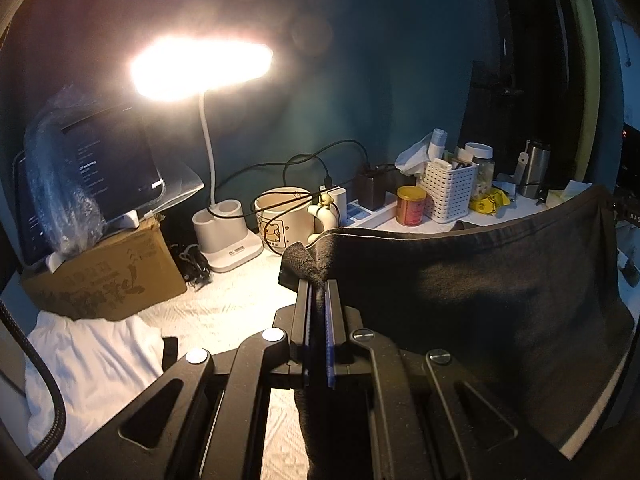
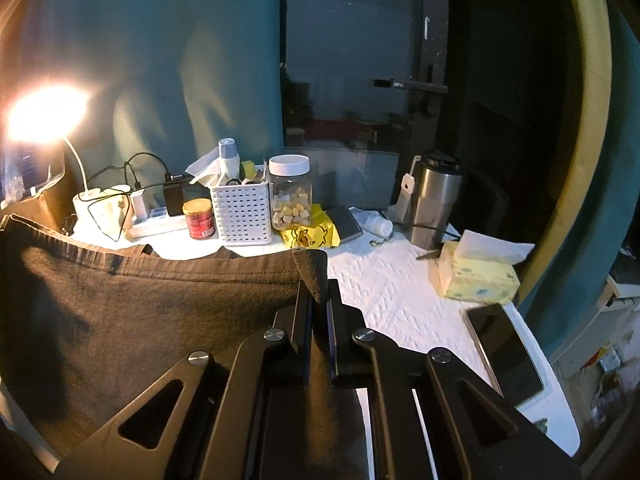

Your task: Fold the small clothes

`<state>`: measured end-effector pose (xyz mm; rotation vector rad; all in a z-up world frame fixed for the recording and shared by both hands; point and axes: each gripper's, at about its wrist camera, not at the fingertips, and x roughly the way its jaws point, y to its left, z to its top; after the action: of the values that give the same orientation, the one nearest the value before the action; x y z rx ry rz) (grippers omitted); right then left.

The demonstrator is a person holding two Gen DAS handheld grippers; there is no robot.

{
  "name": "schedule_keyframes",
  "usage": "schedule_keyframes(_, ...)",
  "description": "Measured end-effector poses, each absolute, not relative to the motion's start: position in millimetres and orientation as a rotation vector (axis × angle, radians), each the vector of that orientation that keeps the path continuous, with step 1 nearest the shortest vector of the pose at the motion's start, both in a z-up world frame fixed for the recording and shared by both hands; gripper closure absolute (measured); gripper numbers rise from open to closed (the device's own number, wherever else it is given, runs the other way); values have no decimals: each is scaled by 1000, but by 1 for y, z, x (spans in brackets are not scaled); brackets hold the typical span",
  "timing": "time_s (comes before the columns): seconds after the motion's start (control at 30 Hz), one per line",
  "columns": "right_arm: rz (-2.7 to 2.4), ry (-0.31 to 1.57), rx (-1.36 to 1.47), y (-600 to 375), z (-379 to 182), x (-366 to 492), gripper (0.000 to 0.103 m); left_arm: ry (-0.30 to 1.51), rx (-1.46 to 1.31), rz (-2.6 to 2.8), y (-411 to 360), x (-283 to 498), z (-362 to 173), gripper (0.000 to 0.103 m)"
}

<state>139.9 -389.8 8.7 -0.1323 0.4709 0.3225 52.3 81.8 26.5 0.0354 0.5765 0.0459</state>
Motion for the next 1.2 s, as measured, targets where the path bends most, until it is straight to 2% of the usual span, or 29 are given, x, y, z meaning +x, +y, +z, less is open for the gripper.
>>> schedule_keyframes(0.93, 355, 487, -215, -336, 1, 270, 96, 606, 98, 80, 104, 165, 9, 99)
schedule_keyframes(1.2, 357, 546, -229, -321, -19, 309, 96, 644, 105, 101, 114, 190, -8, 99)
